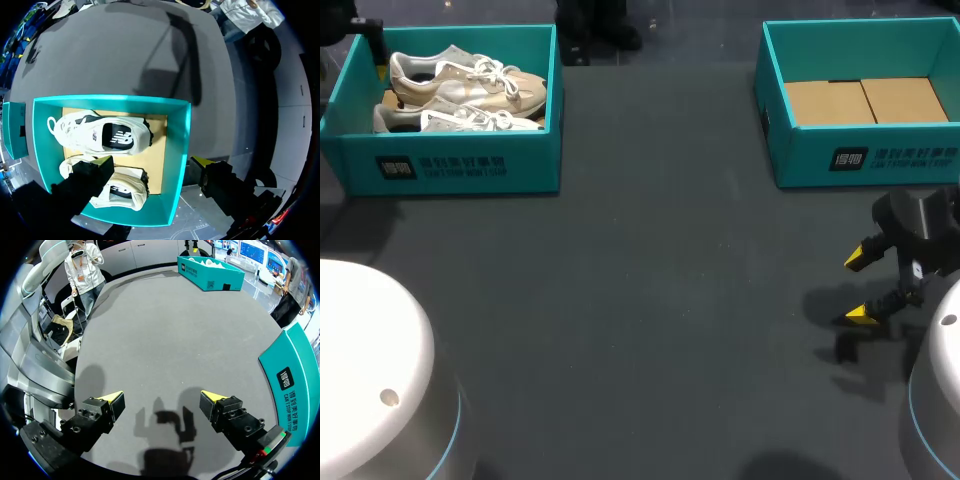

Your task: Take the shoe out of the shoebox, open the shoe tongue, remove and reinsert the insole, then place the shoe into the shoebox

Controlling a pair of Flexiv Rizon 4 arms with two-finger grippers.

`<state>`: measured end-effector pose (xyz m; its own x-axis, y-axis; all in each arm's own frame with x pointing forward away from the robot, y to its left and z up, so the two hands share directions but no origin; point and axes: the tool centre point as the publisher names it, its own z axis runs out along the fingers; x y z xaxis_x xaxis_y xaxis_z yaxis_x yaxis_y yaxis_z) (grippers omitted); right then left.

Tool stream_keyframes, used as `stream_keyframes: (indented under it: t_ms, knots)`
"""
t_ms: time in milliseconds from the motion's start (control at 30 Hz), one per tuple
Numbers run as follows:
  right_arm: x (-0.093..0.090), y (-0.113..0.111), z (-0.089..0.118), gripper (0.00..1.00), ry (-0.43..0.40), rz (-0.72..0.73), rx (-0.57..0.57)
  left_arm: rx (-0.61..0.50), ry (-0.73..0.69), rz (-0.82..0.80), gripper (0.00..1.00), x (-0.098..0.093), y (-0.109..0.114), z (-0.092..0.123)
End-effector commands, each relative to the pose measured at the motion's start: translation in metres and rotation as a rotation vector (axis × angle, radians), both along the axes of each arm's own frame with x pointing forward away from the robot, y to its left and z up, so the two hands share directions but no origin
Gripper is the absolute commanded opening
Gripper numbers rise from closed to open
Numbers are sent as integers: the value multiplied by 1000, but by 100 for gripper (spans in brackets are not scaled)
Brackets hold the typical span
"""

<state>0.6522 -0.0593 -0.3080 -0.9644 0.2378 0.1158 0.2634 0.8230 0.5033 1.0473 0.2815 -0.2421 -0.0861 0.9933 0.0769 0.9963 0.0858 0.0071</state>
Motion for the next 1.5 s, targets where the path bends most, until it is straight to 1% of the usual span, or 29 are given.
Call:
stream_keyframes:
  t_ms: [33,400,667,800,1067,1267,1467,1500]
  knots:
    - [-2,0,1,100,-2,-2,-3,-1,-33,-1,100,-6,0,-8]
    - [-2,0,1,100,-2,-2,-3,-18,-16,26,100,-9,-1,-34]
    - [-2,0,1,100,-2,-2,-3,-43,-9,0,100,-13,-5,-49]
    - [-2,0,1,100,-2,-2,-3,-46,-29,-13,100,-13,-6,-61]
    - [-2,0,1,100,-2,-2,-3,-55,-20,-32,100,-9,-6,-85]
    - [-2,0,1,100,-2,-2,-3,-59,-8,-35,100,-6,-7,-95]
    - [-2,0,1,100,-2,-2,-3,-51,-3,-46,92,-7,-12,-104]
    - [-2,0,1,100,-2,-2,-3,-48,-3,-47,89,-8,-13,-104]
